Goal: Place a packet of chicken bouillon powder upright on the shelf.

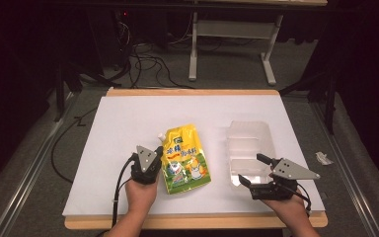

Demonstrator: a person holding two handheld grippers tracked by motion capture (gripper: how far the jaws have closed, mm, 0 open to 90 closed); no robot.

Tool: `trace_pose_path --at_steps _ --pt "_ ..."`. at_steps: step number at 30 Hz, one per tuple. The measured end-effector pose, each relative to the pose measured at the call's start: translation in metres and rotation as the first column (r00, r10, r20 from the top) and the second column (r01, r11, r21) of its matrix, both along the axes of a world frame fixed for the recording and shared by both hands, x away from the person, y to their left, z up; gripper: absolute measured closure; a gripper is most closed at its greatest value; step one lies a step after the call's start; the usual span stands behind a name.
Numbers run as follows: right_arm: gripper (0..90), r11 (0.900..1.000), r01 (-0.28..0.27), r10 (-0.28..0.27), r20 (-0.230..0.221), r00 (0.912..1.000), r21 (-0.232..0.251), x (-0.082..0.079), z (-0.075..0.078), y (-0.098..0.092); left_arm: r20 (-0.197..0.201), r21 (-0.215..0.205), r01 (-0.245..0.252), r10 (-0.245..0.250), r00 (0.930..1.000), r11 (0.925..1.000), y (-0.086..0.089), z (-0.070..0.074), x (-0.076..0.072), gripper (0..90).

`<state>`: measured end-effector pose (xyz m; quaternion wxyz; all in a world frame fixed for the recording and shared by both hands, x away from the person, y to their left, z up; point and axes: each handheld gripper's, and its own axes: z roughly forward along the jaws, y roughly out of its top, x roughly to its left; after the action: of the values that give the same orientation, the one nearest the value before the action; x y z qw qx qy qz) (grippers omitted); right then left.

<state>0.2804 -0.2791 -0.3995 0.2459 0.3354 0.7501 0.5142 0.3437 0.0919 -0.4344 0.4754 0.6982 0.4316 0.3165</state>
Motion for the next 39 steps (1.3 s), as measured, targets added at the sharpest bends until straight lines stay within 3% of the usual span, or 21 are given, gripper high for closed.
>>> trace_pose_path --at_steps 4,8,15,18,21,23,24,30,35,37,39 --pt "8.4 1.000 0.001 -0.001 0.000 1.0000 0.003 -0.001 0.001 0.001 0.074 0.017 0.026 -0.027 0.9969 0.9995 -0.003 0.010 -0.018 90.0" --pt "8.4 1.000 -0.004 0.004 0.003 1.0000 0.006 -0.002 0.001 0.002 0.103 0.030 0.050 -0.053 0.9933 0.9983 -0.003 0.016 -0.029 90.0" --pt "8.3 1.000 -0.028 0.028 -0.001 0.9996 0.005 -0.004 0.001 0.010 0.183 0.053 0.086 -0.095 0.9785 0.9948 -0.003 0.017 -0.055 90.0" --pt "6.9 0.999 -0.036 0.036 -0.026 0.9990 0.011 -0.002 0.001 0.022 0.192 0.037 0.103 -0.108 0.9754 0.9940 -0.004 0.018 -0.062 90.0" --pt "5.6 0.999 -0.039 0.040 -0.041 0.9984 0.019 0.002 0.003 0.030 0.216 0.052 0.123 -0.131 0.9675 0.9911 -0.006 0.021 -0.069 90.0" --pt "3.9 0.999 -0.050 0.051 -0.056 0.9972 0.009 0.009 0.006 0.044 0.230 0.056 0.145 -0.154 0.9611 0.9879 -0.007 0.023 -0.074 90.0" --pt "3.9 0.999 -0.050 0.051 -0.056 0.9972 0.009 0.009 0.006 0.044 0.230 0.056 0.145 -0.154 0.9611 0.9879 -0.007 0.023 -0.074 90.0" --pt "2.5 0.997 -0.080 0.078 -0.109 0.9911 -0.021 0.035 0.006 0.081 0.248 0.063 0.176 -0.187 0.9506 0.9823 -0.010 0.024 -0.082 90.0" --pt "3.2 0.996 -0.085 0.086 -0.135 0.9872 0.010 0.048 0.008 0.093 0.258 0.068 0.185 -0.197 0.9460 0.9803 -0.011 0.024 -0.083 90.0" --pt "3.9 0.997 -0.075 0.079 -0.142 0.9867 0.030 0.051 0.009 0.097 0.272 0.086 0.194 -0.210 0.9390 0.9773 -0.012 0.025 -0.085 90.0" --pt "3.9 0.997 -0.070 0.075 -0.147 0.9863 0.039 0.051 0.010 0.098 0.274 0.088 0.199 -0.216 0.9371 0.9759 -0.012 0.025 -0.086 90.0"
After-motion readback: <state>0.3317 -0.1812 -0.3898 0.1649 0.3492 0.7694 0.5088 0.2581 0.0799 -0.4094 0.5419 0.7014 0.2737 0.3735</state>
